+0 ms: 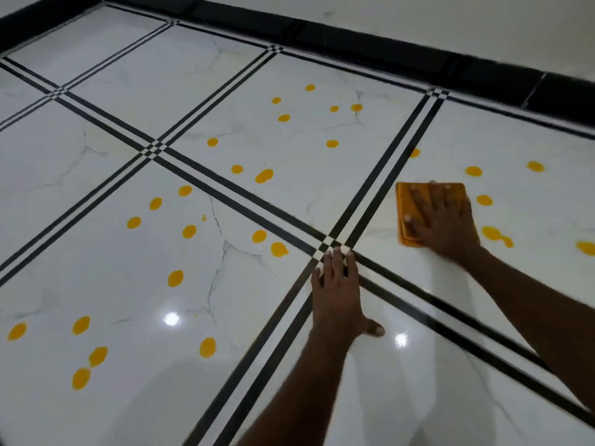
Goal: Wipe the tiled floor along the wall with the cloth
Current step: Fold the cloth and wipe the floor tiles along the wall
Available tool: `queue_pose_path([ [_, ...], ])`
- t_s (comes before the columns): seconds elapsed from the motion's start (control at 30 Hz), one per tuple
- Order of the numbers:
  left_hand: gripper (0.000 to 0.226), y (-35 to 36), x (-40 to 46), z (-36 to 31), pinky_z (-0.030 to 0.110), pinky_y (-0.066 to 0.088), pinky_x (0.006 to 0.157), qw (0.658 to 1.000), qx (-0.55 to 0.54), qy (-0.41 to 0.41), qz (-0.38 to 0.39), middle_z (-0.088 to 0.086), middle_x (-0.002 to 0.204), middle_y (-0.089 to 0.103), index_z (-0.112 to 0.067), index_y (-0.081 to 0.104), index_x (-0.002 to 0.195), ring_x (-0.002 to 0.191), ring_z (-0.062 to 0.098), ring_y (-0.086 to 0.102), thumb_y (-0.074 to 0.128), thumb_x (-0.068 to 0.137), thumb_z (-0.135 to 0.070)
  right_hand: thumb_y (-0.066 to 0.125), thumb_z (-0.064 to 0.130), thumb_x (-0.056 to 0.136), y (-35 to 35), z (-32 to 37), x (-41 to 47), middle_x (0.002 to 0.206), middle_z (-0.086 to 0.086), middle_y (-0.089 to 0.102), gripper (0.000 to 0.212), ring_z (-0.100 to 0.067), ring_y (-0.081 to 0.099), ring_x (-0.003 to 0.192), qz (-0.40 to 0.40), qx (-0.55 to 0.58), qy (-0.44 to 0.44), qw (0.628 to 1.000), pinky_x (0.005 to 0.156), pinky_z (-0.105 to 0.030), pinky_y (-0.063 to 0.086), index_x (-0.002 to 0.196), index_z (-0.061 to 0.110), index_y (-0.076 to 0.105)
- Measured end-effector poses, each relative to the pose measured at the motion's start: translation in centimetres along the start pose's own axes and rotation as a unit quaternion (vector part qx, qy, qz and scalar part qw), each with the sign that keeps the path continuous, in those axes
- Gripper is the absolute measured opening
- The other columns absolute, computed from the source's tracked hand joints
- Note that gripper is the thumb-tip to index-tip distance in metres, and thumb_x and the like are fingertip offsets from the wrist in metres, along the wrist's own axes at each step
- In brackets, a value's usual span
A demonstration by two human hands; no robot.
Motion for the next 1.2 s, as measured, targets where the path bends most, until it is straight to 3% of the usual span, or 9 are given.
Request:
queue_pose_path([
  [0.27,0.145,-2.1,0.7,-1.7,0.058,0.004,0.123,0.993,0.08,-0.046,0.08,0.017,0.164,-0.021,-0.01,-0.018,0.156,0.152,0.039,-0.016,0.082,0.065,-0.063,0.003,0.079,0.093,0.3,-2.6,-12.5,0.161,-0.024,0.033,0.081,-0.053,0.037,0.144,0.127,-0.035,-0.125,0.983,0.107,-0.07,0.036,0.159,0.038,-0.018],
  [0.37,0.148,-3.0,1.1,-2.9,0.061,0.008,0.121,0.988,0.103,-0.066,0.095,0.02,0.164,-0.018,-0.008,-0.016,0.156,0.152,0.043,-0.011,0.085,0.062,-0.059,0.011,0.068,0.101,-0.8,-3.2,-12.7,0.154,-0.022,0.047,0.075,-0.05,0.049,0.137,0.103,-0.072,-0.165,0.978,0.107,-0.064,0.041,0.164,0.029,0.001],
  [0.5,0.147,-2.1,2.1,-3.1,0.061,0.009,0.121,0.983,0.128,-0.076,0.106,0.018,0.163,-0.024,-0.01,-0.019,0.156,0.151,0.042,-0.015,0.085,0.063,-0.057,0.031,0.062,0.1,0.4,-2.9,-8.6,0.17,-0.011,0.02,0.071,-0.039,0.017,0.155,0.047,-0.045,-0.237,0.969,0.118,-0.059,0.014,0.163,0.034,0.015],
  [0.57,0.151,-1.7,2.9,-3.3,0.06,0.009,0.121,0.979,0.147,-0.084,0.116,0.019,0.162,-0.024,-0.008,-0.02,0.155,0.151,0.042,-0.014,0.086,0.061,-0.059,0.033,0.06,0.098,0.6,-4.1,-4.1,0.169,-0.011,0.025,0.07,-0.041,0.021,0.155,-0.008,-0.019,-0.195,0.981,0.12,-0.06,0.018,0.162,0.041,0.013],
  [0.67,0.152,-1.4,4.3,-4.8,0.06,0.008,0.121,0.983,0.125,-0.086,0.106,0.022,0.163,-0.02,-0.006,-0.018,0.155,0.151,0.042,-0.015,0.085,0.059,-0.064,0.031,0.06,0.096,0.0,-9.7,-1.1,0.165,-0.015,0.033,0.07,-0.045,0.032,0.149,-0.036,0.02,-0.004,0.999,0.117,-0.065,0.025,0.161,0.039,0.017],
  [0.73,0.152,-1.3,5.7,-6.2,0.06,0.004,0.122,0.992,0.081,-0.02,0.094,0.019,0.16,-0.03,-0.012,-0.023,0.155,0.149,0.039,-0.024,0.082,0.06,-0.067,0.03,0.06,0.095,0.0,-11.7,-3.6,0.167,-0.015,0.027,0.071,-0.045,0.028,0.15,-0.054,0.041,0.088,0.994,0.118,-0.065,0.02,0.161,0.033,0.026],
  [0.8,0.151,-1.9,8.0,-7.4,0.059,0.002,0.123,0.992,0.08,0.058,0.083,0.015,0.156,-0.038,-0.014,-0.026,0.154,0.148,0.036,-0.029,0.079,0.061,-0.07,0.033,0.058,0.095,0.1,-9.1,-7.0,0.167,-0.018,0.025,0.072,-0.048,0.026,0.15,-0.062,0.054,0.09,0.993,0.12,-0.066,0.018,0.161,0.03,0.027],
  [0.97,0.154,-4.1,14.1,-7.0,0.054,-0.002,0.123,0.985,0.142,0.084,0.049,0.014,0.162,-0.029,-0.014,-0.022,0.156,0.151,0.033,-0.024,0.074,0.056,-0.08,0.034,0.062,0.098,0.6,-2.2,-1.5,0.17,-0.012,0.017,0.073,-0.04,0.014,0.156,-0.044,0.026,-0.129,0.99,0.124,-0.062,0.01,0.163,0.033,0.02],
  [1.2,0.155,-3.9,14.3,-7.4,0.054,-0.001,0.124,0.986,0.142,0.067,0.051,0.012,0.162,-0.03,-0.015,-0.024,0.155,0.15,0.031,-0.025,0.079,0.056,-0.074,0.028,0.061,0.094,-1.0,-11.7,2.7,0.166,-0.017,0.029,0.074,-0.047,0.028,0.149,-0.097,0.045,0.159,0.981,0.122,-0.064,0.014,0.161,0.029,0.029],
])
Point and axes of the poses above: each hand's wrist, its own x-axis towards the middle knuckle, its own y-axis out of the palm, z = x × y, the point moved 4 cm from there along x, towards the middle knuckle
